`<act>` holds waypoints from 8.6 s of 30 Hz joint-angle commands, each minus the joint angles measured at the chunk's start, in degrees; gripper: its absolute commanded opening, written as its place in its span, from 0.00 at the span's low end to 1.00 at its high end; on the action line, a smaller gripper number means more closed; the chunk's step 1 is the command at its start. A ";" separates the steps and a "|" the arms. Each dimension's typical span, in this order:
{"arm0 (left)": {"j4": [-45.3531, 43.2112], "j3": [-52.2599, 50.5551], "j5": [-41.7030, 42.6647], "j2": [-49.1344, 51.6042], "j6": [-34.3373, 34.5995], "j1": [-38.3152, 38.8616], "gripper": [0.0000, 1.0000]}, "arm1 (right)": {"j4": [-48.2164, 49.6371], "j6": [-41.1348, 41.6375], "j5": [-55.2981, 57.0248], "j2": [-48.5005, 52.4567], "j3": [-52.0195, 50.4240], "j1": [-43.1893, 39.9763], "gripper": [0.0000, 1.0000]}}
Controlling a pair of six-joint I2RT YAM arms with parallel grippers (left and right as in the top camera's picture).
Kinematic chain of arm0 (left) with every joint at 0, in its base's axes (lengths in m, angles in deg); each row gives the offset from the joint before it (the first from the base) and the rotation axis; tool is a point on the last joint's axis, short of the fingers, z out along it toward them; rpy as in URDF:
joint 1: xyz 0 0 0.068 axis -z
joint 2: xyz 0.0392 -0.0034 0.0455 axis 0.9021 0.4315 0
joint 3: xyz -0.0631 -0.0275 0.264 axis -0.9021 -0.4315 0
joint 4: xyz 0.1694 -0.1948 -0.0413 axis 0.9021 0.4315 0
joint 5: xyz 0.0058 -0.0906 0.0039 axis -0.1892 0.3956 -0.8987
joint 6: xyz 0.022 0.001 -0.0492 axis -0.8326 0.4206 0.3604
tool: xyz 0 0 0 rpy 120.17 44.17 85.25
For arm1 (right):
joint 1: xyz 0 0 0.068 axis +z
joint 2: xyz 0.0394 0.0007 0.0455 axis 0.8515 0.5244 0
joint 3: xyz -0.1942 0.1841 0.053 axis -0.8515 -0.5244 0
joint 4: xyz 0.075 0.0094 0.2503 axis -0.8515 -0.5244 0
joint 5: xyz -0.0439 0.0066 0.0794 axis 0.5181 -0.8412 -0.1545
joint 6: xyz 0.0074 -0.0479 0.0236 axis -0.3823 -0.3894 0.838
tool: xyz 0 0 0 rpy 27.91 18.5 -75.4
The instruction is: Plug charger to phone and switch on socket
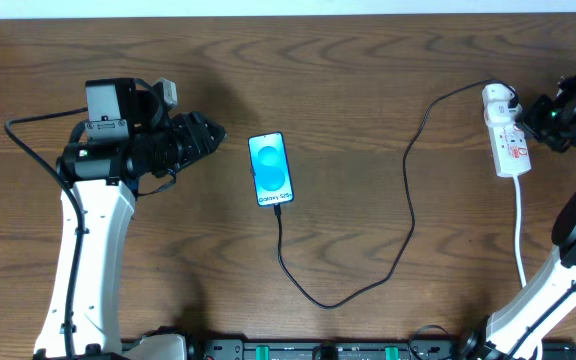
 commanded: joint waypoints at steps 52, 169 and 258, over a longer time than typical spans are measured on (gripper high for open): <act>0.42 -0.31 -0.28 -0.42 0.52 0.24 0.59 | -3.67 10.21 -9.35 -0.17 -2.45 5.84 0.01; 0.42 -0.31 -0.31 -0.39 0.52 0.24 0.98 | 28.76 -15.96 20.55 -114.33 -79.71 31.15 0.99; -40.83 -48.70 -21.18 -53.02 -27.67 3.08 0.98 | 26.18 -15.96 20.70 -122.40 -86.27 31.21 0.99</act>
